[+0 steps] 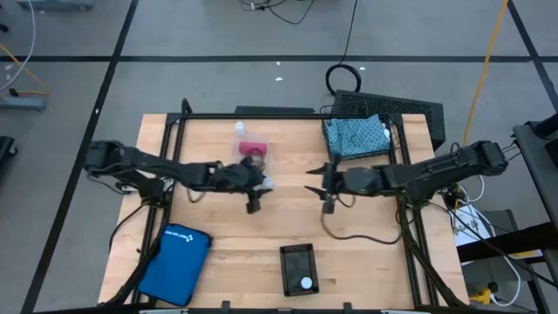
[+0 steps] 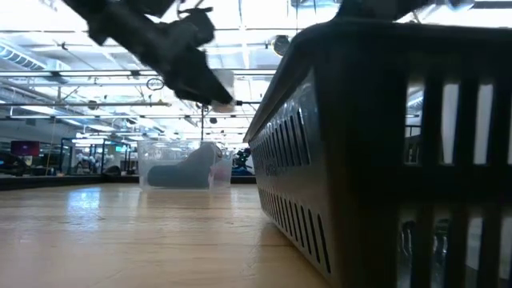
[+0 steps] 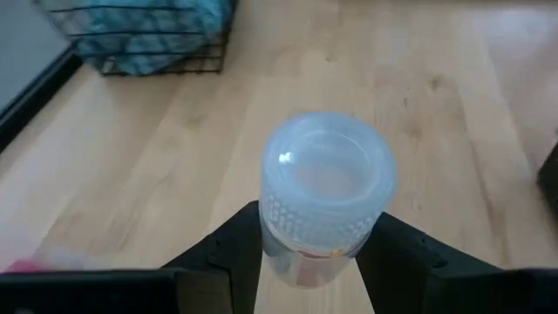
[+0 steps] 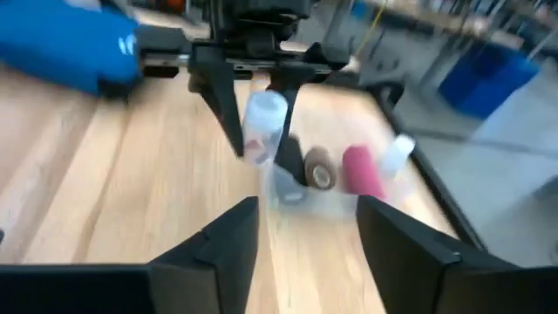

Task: Pick & Place Medicine items
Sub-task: Put the left transparent pill bottle into the black bin

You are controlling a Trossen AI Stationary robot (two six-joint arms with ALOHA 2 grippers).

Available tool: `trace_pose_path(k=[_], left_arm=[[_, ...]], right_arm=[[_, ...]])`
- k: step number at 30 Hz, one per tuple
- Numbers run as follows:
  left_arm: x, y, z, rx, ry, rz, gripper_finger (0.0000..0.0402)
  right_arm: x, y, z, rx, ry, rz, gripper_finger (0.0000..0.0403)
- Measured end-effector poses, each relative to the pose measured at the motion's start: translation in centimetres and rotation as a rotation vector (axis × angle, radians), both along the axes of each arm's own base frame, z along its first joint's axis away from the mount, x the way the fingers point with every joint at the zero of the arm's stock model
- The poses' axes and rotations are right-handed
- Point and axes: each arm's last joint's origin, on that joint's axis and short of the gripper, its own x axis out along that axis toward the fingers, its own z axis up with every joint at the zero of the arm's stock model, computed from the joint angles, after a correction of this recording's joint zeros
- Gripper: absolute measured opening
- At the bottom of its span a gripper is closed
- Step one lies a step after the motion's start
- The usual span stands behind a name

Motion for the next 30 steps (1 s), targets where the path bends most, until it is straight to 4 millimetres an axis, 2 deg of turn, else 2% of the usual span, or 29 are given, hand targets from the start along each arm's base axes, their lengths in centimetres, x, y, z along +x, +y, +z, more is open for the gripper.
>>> trace_pose_path(k=[6, 12, 22, 30], left_arm=[[4.1, -0.6, -1.6, 0.04, 0.069, -0.072, 0.0165], [6.6, -0.8, -2.8, 0.045, 0.105, -0.123, 0.0165], [7.1, -1.2, -3.1, 0.027, 0.109, -0.174, 0.0165], [7.1, -1.2, -3.1, 0.025, 0.107, -0.189, 0.0166]], right_arm=[[4.1, -0.2, 1.7, 0.076, 0.219, 0.066, 0.025], [7.3, -0.5, 0.7, 0.068, 0.379, 0.112, 0.028], [9.3, -1.2, -3.3, 0.112, 0.54, 0.148, 0.0262], [9.6, -1.1, -3.5, 0.135, 0.524, 0.179, 0.0249]])
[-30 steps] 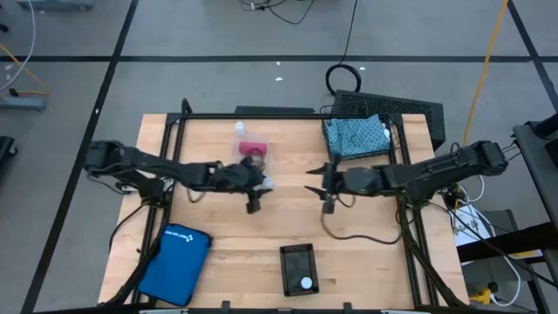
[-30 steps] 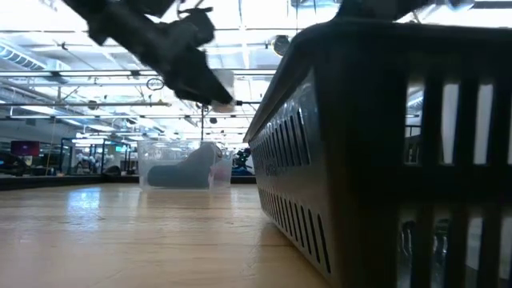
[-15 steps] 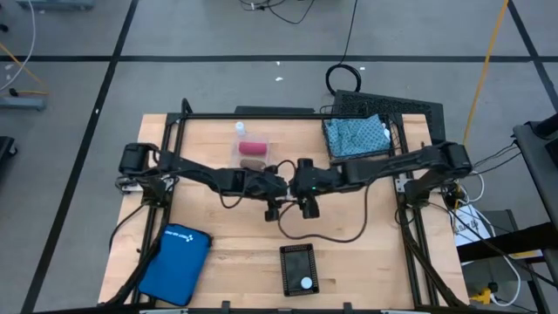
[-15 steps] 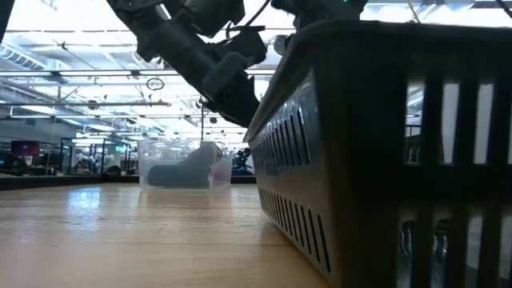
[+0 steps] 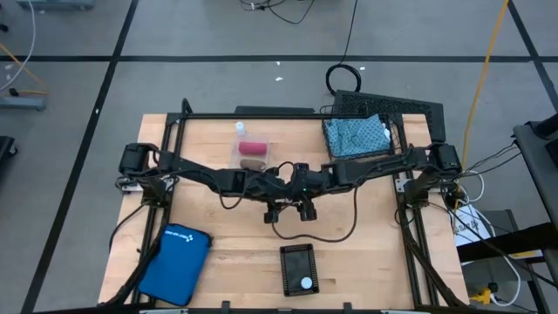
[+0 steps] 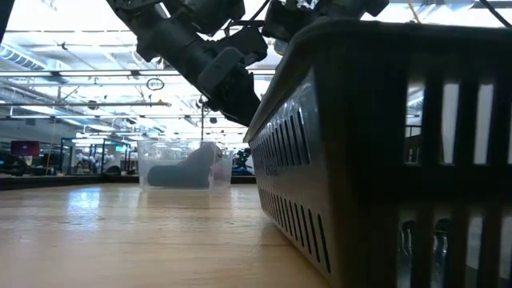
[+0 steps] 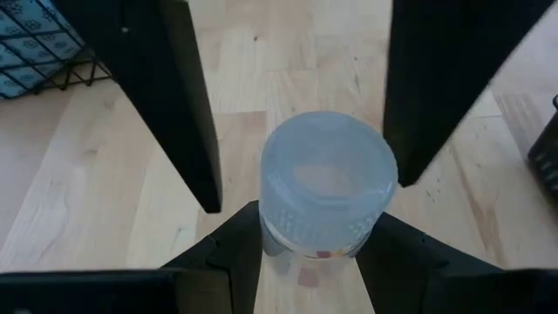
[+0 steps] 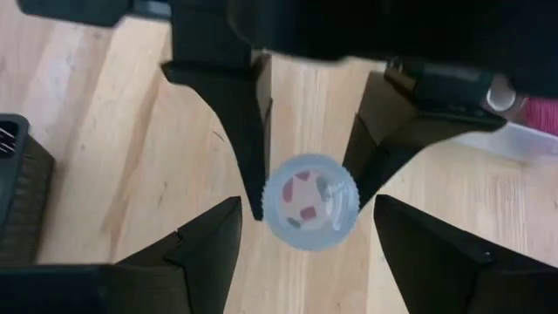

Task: Pick & Place Medicine items
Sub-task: Put the left transparent pill bottle into the black bin

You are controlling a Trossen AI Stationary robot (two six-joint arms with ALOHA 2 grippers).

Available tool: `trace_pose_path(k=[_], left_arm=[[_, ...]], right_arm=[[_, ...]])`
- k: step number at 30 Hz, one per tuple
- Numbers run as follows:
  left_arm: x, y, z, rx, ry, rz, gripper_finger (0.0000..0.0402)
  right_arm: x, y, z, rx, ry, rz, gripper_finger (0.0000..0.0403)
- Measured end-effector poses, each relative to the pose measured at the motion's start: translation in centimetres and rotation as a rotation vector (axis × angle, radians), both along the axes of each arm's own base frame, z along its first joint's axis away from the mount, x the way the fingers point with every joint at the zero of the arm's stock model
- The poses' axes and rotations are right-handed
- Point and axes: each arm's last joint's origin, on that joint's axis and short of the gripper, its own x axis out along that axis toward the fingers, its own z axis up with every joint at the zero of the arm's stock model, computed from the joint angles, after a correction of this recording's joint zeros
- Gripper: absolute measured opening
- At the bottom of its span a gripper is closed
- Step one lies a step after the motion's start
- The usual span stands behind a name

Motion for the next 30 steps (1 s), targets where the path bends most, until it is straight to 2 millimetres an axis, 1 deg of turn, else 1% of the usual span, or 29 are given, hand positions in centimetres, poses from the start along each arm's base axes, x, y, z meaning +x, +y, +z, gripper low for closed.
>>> trace_pose_path(k=[6, 12, 17, 21, 24, 26, 30], left_arm=[[0.0, 0.0, 0.0, 0.002, 0.0, -0.008, 0.0166], [0.0, -0.1, 0.0, -0.01, 0.0, -0.024, 0.0166], [0.0, -0.1, 0.0, -0.009, 0.002, -0.023, 0.0166], [0.0, -0.1, 0.0, -0.008, 0.005, -0.013, 0.0166], [-0.4, 0.0, 0.5, -0.022, 0.008, 0.026, 0.0167], [-0.8, 0.0, 1.3, -0.025, 0.004, 0.03, 0.0173], [-1.9, 0.1, 3.5, -0.029, -0.022, 0.046, 0.0196]], right_arm=[[0.0, 0.0, 0.0, -0.014, 0.003, 0.016, 0.0223], [0.2, 0.0, 0.2, -0.016, -0.031, 0.026, 0.0173], [0.2, 0.0, 0.0, -0.029, -0.032, 0.045, 0.0134], [0.1, 0.0, -0.3, -0.037, -0.032, 0.049, 0.0128], [-0.1, 0.0, -0.2, -0.034, -0.023, 0.041, 0.0128], [-0.3, 0.0, 0.2, -0.035, -0.026, 0.037, 0.0128], [-1.2, 0.1, 1.2, -0.021, -0.03, 0.022, 0.0128]])
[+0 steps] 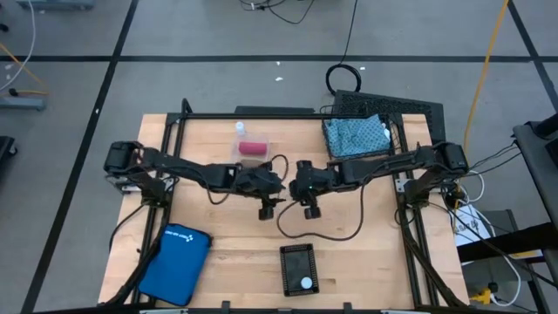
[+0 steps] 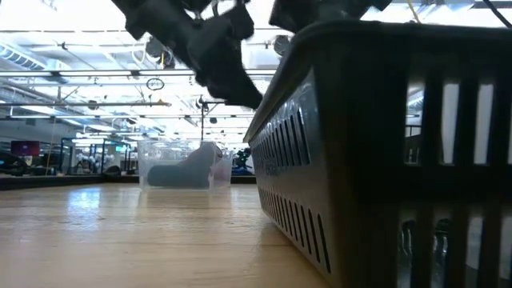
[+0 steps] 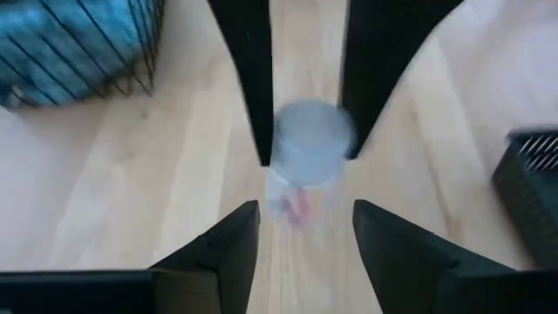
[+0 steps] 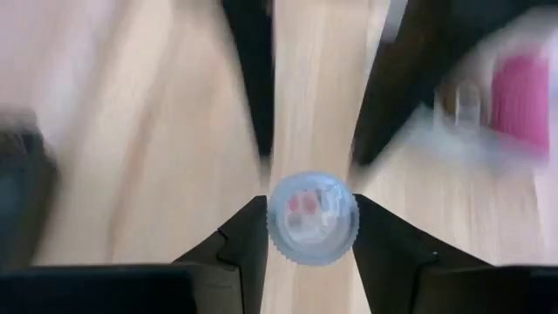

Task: Pick & Place Medicine items
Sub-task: Put the left transparent pill bottle into the black bin

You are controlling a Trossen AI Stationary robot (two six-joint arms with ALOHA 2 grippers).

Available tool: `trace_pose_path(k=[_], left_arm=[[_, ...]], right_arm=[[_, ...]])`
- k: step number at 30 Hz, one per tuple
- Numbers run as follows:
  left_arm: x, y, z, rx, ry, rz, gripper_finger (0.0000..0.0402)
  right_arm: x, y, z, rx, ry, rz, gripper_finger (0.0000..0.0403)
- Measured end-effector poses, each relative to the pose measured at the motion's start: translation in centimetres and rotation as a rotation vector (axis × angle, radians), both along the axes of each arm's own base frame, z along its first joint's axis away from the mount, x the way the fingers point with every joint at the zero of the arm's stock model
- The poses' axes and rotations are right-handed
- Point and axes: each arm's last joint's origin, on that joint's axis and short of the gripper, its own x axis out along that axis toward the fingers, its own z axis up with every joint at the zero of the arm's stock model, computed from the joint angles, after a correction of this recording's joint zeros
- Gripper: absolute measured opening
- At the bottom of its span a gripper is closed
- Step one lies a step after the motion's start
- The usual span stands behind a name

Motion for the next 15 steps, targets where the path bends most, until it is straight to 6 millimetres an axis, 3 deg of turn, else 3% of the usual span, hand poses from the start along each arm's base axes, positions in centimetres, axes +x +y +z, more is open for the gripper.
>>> trace_pose_path(k=[7, 15], left_arm=[[-1.5, 0.1, 3.0, -0.007, -0.059, 0.015, 0.0227], [-2.4, 1.5, 3.6, 0.037, -0.147, 0.016, 0.0234]], right_arm=[[-1.4, 1.3, 2.9, 0.057, -0.096, 0.008, 0.0128], [-2.4, 6.0, 3.3, 0.154, -0.105, 0.125, 0.013]])
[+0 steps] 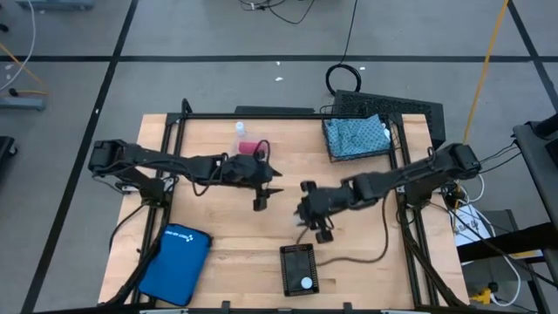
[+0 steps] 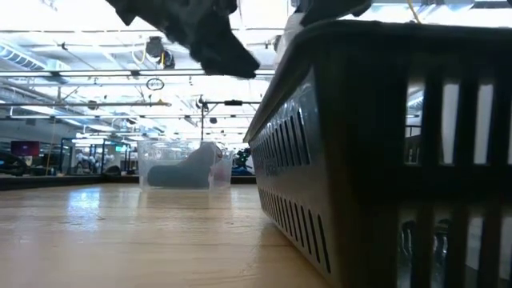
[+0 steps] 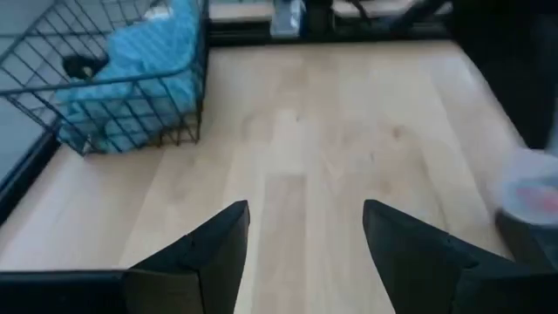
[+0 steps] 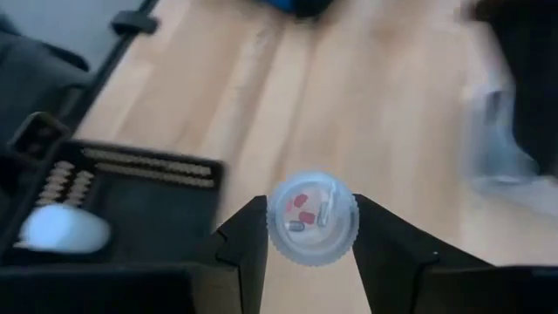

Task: Pick & Place Medicine items
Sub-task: Put the left transparent pill bottle into the black bin

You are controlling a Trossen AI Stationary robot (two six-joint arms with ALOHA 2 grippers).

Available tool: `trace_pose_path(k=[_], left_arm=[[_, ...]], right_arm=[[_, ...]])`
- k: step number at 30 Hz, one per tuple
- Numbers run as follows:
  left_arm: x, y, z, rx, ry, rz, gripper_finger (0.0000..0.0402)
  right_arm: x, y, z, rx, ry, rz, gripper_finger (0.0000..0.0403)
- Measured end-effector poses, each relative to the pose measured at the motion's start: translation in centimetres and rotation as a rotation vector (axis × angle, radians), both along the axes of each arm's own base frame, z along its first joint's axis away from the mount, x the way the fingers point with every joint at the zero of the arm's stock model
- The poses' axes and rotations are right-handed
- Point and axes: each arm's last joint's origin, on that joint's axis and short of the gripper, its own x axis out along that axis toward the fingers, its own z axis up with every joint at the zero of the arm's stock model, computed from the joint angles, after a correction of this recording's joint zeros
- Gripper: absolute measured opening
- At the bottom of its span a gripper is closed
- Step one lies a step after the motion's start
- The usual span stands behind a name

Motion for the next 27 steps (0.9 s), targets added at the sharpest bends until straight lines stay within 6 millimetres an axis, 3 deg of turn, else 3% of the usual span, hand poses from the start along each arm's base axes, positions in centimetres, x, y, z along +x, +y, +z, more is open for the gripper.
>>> trace_pose_path(k=[6, 12, 20, 27], left_arm=[[-1.3, 1.9, -1.8, -0.08, -0.089, 0.057, 0.0222], [-3.1, 3.0, -0.6, -0.136, -0.174, 0.123, 0.0212], [-3.0, 2.7, 0.6, -0.15, -0.275, 0.108, 0.0197], [-2.9, 2.7, 0.7, -0.177, -0.29, 0.118, 0.0186]], right_arm=[[-0.4, 3.1, -0.5, 0.047, 0.013, 0.044, 0.0132], [-0.5, 5.6, -2.4, 0.052, 0.09, 0.083, 0.0133], [-0.8, 8.5, -4.6, 0.024, 0.149, 0.159, 0.0134], [-0.1, 9.3, -6.5, 0.04, 0.19, 0.205, 0.0134]])
